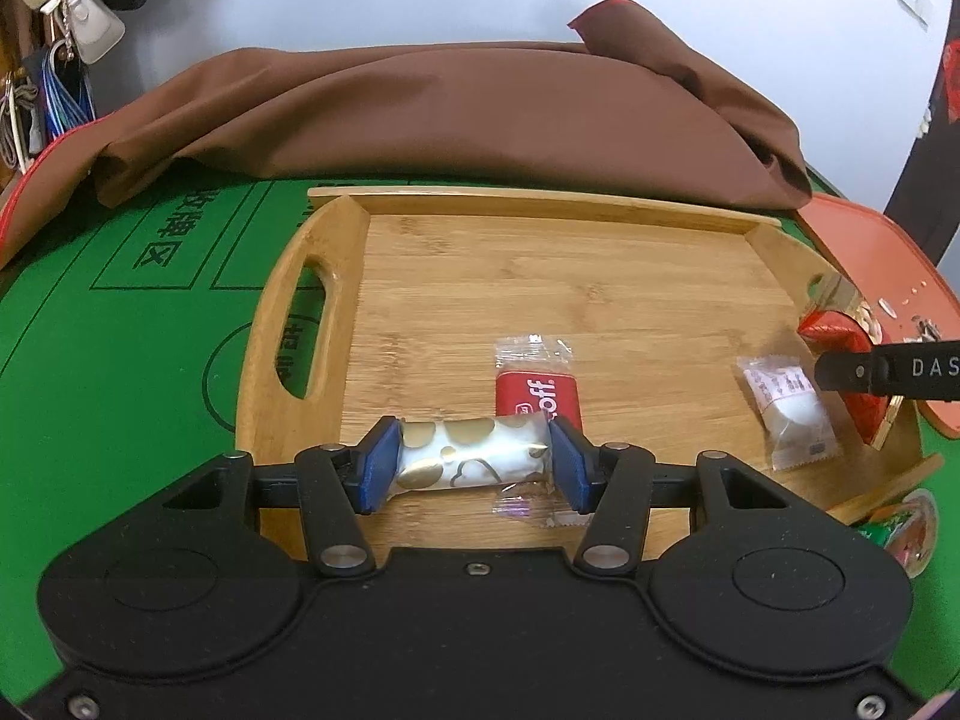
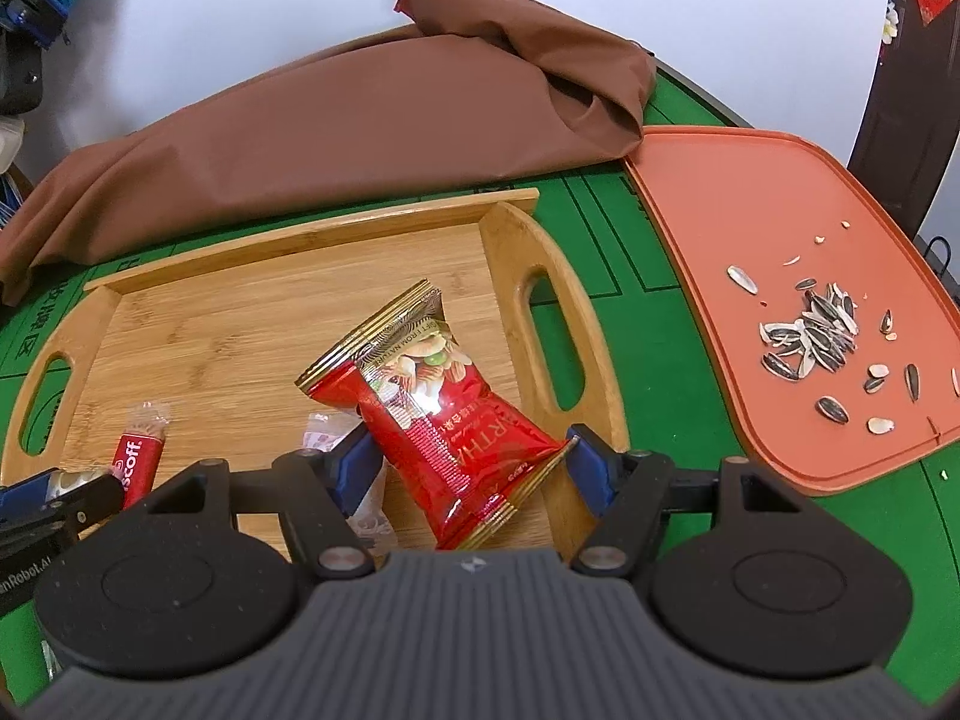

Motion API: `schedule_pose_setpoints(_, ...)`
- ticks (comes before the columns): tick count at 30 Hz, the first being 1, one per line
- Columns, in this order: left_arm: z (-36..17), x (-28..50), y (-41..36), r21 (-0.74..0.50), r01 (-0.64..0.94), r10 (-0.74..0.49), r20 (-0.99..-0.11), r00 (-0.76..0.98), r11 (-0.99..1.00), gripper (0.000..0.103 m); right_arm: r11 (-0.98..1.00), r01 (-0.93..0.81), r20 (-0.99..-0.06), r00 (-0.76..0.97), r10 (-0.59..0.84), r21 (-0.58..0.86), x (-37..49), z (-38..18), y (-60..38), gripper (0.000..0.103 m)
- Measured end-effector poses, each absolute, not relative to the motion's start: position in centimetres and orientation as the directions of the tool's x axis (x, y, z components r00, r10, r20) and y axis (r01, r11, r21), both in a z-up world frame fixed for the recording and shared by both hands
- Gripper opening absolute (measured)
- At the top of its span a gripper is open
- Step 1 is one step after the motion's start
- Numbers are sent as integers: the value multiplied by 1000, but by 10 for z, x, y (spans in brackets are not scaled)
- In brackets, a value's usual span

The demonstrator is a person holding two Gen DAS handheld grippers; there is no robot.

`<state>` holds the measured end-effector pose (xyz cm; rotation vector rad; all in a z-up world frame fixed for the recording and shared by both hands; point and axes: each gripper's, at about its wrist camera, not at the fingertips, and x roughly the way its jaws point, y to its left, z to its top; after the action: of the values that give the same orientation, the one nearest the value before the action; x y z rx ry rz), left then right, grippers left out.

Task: Organize snacks
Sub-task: 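Carry both snacks onto the bamboo tray and open both tools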

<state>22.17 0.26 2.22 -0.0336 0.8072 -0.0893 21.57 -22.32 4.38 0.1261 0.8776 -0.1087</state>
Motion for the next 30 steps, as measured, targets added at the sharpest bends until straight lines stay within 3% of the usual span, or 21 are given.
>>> schedule_pose_setpoints(10, 22, 220, -4, -50, 82, -93, -718, 690, 995, 57, 987, 129, -777, 630, -10, 92, 217, 39, -221, 71)
schedule_pose_setpoints(12, 22, 220, -4, -61, 86, -104, -721, 686, 994, 64, 987, 126, -778, 628, -1, 101, 216, 39, -220, 78)
schedule_pose_setpoints(18, 25, 214, -6, -72, 102, -123, -709, 695, 992, 87, 987, 122, -772, 635, 1, 102, 212, 38, -222, 86)
schedule_pose_setpoints(30, 45, 177, -9, -29, 149, -133, -643, 754, 988, 101, 996, 53, -721, 692, 19, 77, 183, 53, -220, 97)
